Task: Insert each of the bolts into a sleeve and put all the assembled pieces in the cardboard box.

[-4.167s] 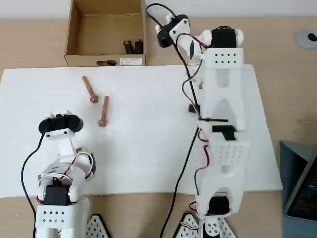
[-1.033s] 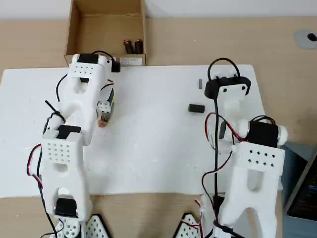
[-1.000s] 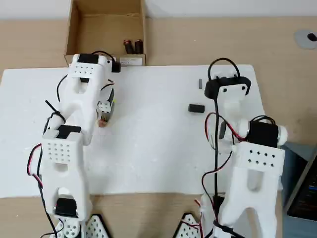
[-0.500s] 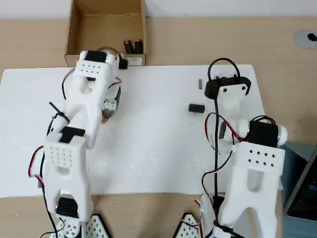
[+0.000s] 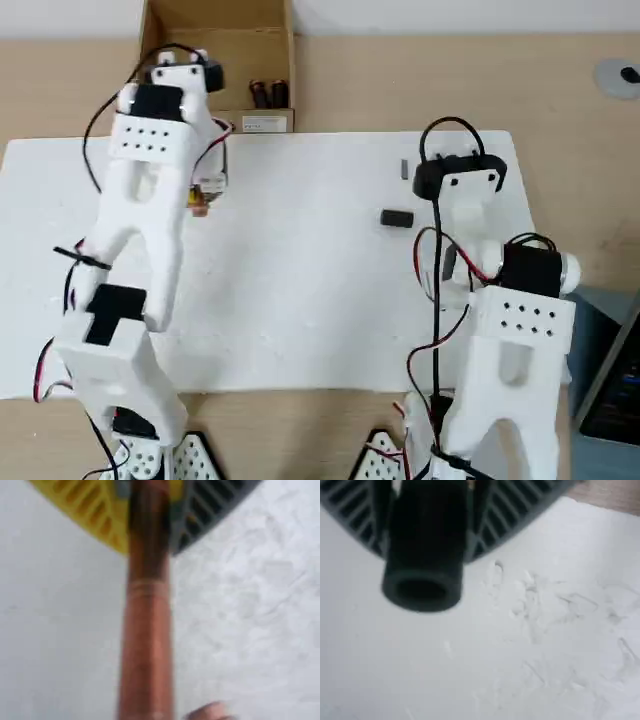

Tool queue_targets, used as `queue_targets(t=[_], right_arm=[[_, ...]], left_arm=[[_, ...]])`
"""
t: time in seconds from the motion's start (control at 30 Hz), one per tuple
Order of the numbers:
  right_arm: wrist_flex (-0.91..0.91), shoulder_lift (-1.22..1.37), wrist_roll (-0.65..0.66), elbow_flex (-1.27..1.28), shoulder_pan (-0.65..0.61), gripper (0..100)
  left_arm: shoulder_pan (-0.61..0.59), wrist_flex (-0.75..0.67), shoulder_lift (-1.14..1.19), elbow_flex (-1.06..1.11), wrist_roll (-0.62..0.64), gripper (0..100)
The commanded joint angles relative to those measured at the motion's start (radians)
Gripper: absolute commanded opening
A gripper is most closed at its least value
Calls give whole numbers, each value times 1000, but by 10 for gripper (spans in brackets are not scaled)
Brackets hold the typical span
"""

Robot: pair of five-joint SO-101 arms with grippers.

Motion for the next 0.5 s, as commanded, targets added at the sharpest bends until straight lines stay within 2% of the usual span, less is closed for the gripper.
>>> queue_targets(t=[0.0, 0.2, 0.37, 0.47], right_arm=[[-9, -27, 5, -1, 13, 10], [-9, -27, 2, 1, 7, 10], [-12, -27, 0, 1, 7, 10], [-12, -27, 0, 1, 7, 10]], left_arm=[[-43, 2, -94, 12, 35, 3], [-123, -2, -143, 23, 365, 3], [-199, -2, -142, 74, 718, 4], [-233, -2, -142, 137, 847, 4]])
